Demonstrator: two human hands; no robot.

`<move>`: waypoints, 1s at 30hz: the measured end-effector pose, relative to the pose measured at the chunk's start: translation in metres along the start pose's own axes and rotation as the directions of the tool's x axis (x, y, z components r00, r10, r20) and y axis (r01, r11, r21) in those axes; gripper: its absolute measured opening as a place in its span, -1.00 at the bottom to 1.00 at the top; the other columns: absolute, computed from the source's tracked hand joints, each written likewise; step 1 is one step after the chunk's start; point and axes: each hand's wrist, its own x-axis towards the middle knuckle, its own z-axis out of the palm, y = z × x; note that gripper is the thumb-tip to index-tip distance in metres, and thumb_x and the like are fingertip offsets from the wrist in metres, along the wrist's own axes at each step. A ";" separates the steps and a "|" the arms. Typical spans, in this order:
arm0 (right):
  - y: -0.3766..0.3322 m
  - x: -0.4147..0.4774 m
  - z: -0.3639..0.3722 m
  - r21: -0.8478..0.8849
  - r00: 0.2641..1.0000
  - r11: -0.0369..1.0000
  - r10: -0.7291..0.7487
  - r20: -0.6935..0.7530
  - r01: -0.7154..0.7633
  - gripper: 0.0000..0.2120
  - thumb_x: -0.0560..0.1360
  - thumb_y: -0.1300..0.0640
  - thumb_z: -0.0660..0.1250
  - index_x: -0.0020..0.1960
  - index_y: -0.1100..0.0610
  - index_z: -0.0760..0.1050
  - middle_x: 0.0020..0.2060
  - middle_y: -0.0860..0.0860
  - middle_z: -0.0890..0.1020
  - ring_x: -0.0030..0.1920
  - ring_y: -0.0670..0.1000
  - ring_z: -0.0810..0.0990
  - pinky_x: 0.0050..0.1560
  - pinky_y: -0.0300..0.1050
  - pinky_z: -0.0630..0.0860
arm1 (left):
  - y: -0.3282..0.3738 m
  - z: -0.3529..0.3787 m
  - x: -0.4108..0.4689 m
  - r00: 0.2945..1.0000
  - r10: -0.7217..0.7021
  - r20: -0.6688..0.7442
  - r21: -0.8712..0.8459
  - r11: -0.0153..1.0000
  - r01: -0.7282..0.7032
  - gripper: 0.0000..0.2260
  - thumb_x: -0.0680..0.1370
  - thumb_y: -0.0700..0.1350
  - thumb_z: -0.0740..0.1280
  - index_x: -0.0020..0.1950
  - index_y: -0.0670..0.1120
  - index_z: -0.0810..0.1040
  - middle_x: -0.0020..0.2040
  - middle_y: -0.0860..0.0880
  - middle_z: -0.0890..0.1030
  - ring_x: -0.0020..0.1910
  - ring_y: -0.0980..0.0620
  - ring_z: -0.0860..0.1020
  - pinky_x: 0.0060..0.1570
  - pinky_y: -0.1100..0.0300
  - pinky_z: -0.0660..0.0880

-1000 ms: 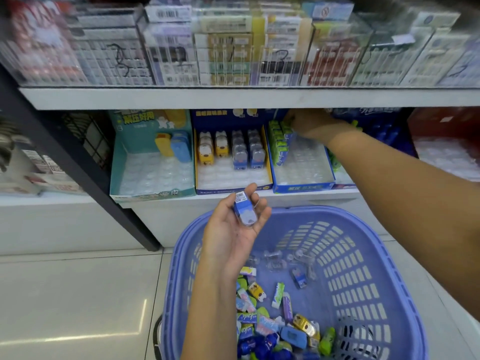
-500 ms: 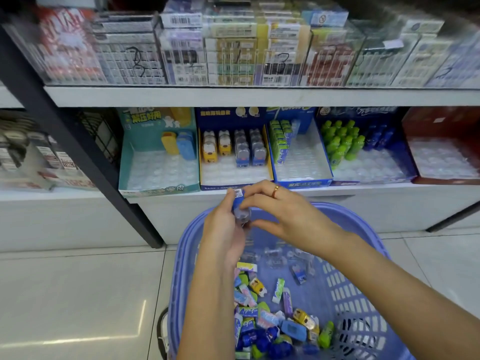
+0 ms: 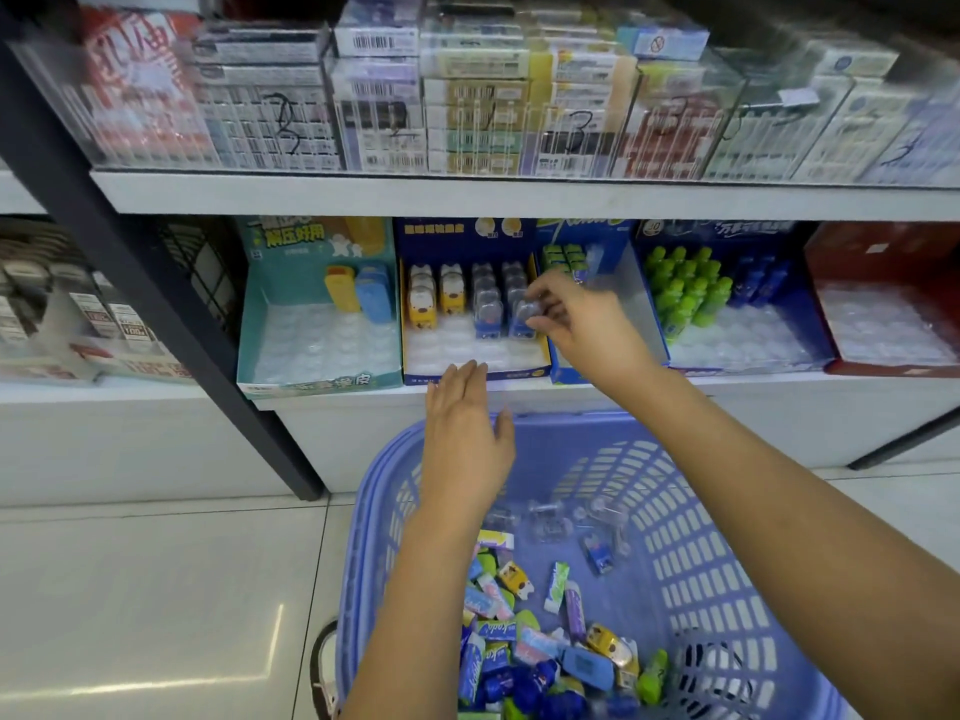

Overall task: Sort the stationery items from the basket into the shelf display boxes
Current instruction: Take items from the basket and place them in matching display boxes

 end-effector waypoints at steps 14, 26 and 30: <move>-0.007 0.024 -0.004 -0.302 0.986 0.952 0.001 0.167 0.050 -0.79 0.52 0.22 0.31 0.14 0.23 0.55 0.13 0.18 0.47 0.08 0.13 0.49 -0.09 -0.25 0.29 | -0.002 0.004 -0.004 0.995 0.097 0.024 -0.235 0.968 -0.089 -0.57 0.62 -0.14 0.21 0.50 -0.07 0.27 0.50 0.05 0.26 0.49 0.14 0.13 0.36 0.43 0.04; 0.077 -0.162 0.099 -0.388 0.378 0.802 0.568 0.731 -0.454 -0.31 0.44 -0.04 0.42 0.43 0.20 0.23 0.32 0.13 0.41 0.25 0.13 0.46 0.12 -0.08 0.47 | -0.076 0.098 -0.048 0.684 -0.386 0.619 0.360 0.913 0.190 -0.37 0.50 -0.08 0.41 0.47 -0.20 0.21 0.42 -0.20 0.32 0.34 -0.16 0.38 0.17 0.08 0.41; 0.101 -0.178 0.139 -0.349 0.227 0.681 0.605 0.763 -0.644 -0.35 0.46 -0.03 0.41 0.40 0.16 0.18 0.19 0.16 0.45 0.11 0.14 0.51 0.07 -0.02 0.50 | -0.101 0.116 -0.057 0.656 -0.452 0.605 0.561 0.826 0.052 -0.11 0.44 0.06 0.45 0.50 -0.29 0.00 0.47 -0.21 0.16 0.46 -0.17 0.16 0.40 0.04 0.20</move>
